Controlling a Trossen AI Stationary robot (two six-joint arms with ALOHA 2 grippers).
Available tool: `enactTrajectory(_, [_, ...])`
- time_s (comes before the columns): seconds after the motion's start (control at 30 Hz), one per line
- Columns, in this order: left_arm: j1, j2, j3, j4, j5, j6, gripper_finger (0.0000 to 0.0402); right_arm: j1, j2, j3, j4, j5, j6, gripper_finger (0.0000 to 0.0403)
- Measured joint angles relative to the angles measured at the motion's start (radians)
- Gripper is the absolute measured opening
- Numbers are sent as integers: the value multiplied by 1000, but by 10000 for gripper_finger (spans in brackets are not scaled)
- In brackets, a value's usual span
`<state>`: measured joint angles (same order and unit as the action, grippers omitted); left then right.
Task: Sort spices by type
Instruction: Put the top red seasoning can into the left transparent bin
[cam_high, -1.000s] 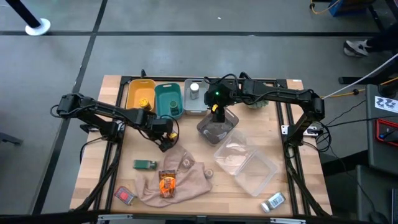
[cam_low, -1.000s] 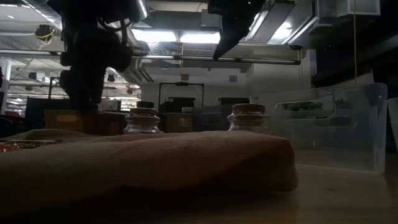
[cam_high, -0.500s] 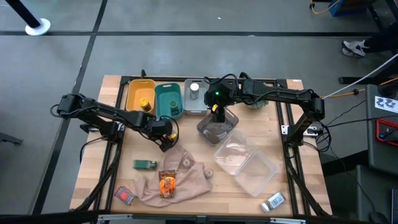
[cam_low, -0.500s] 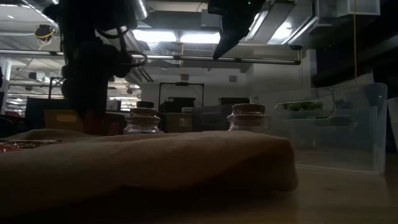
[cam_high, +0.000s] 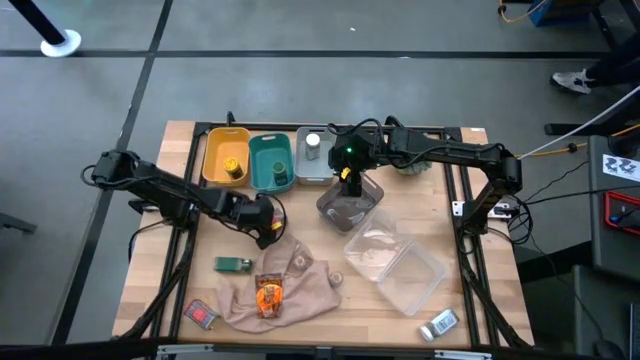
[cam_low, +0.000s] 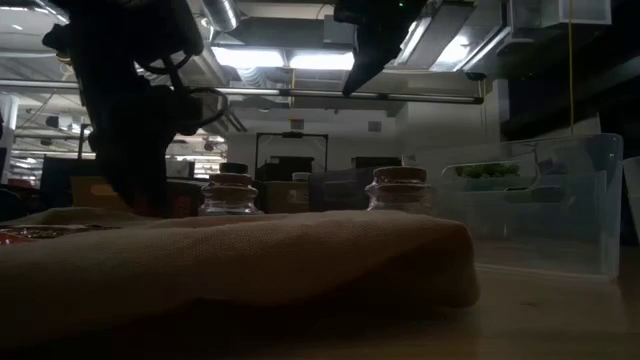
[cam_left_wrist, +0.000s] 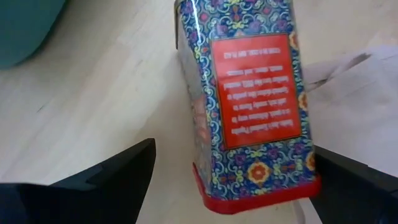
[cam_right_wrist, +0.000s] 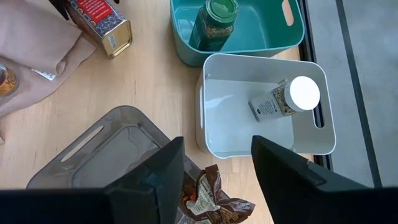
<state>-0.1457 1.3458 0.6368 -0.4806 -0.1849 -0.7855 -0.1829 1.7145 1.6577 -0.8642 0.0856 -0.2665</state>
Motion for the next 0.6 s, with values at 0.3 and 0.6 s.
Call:
enactTrajectory(0.3, [-55,0,-61,122,-90,-10,361,0,0,0,0,0,0,186])
enactTrajectory(0.6, [-165,0,-61,125,-222,-53,361,0,0,0,0,0,0,186])
